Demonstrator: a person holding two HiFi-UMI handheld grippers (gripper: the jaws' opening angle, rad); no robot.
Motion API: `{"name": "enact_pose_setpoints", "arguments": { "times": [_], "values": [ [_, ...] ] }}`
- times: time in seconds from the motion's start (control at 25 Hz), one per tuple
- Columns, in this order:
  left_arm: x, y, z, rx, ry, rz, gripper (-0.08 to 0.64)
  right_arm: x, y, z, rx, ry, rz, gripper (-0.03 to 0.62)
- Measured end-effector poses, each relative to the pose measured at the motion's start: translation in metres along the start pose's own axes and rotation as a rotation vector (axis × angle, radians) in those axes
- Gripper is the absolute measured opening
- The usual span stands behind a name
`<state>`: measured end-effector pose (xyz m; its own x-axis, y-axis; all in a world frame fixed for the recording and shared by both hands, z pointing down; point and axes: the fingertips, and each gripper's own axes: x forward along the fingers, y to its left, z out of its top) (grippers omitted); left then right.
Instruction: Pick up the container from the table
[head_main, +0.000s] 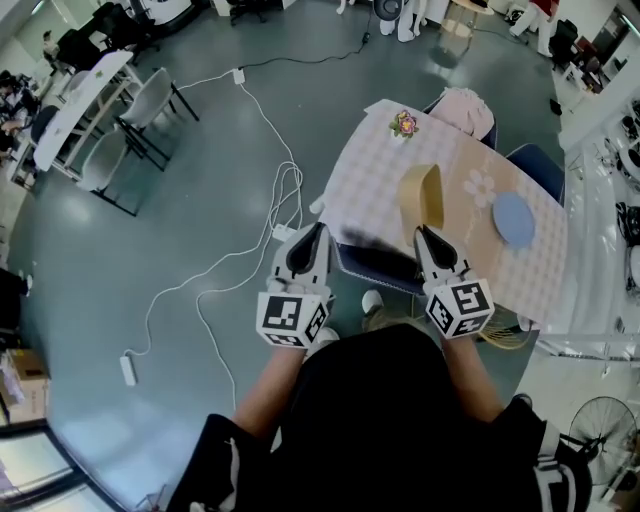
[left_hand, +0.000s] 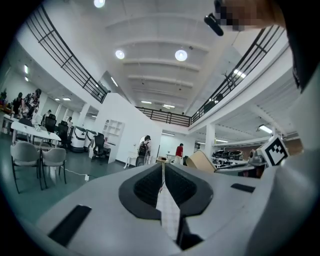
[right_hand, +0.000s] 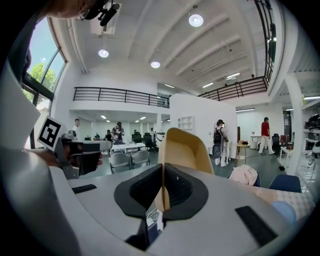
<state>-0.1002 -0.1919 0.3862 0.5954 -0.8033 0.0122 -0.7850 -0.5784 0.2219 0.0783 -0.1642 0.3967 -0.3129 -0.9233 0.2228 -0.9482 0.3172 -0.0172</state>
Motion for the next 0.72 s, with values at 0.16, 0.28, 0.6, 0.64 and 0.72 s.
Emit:
{"name": "enact_pose_setpoints", "arguments": {
  "times": [0.16, 0.28, 0.6, 0.64, 0.72],
  "values": [
    [-0.002, -0.002, 0.0, -0.028, -0.017, -0.006, 0.018, -0.004, 0.003, 0.001, -0.011, 0.009, -0.005, 0.014],
    [-0.01, 0.003, -0.001, -0.034, -0.018, 0.01, 0.018, -0.004, 0.01, 0.003, -0.016, 0.013, 0.002, 0.014],
    [-0.019, 0.012, -0.011, -0.047, -0.026, 0.0, 0.018, -0.002, 0.019, 0.017, -0.059, -0.006, 0.005, 0.014],
    [-0.021, 0.013, -0.011, -0.041, -0.025, 0.003, 0.018, 0.0, 0.021, 0.018, -0.061, -0.01, 0.011, 0.014],
    [-0.025, 0.017, -0.01, -0.034, -0.026, 0.018, 0.018, 0.003, 0.025, 0.019, -0.078, -0.015, 0.02, 0.014]
  ]
}}
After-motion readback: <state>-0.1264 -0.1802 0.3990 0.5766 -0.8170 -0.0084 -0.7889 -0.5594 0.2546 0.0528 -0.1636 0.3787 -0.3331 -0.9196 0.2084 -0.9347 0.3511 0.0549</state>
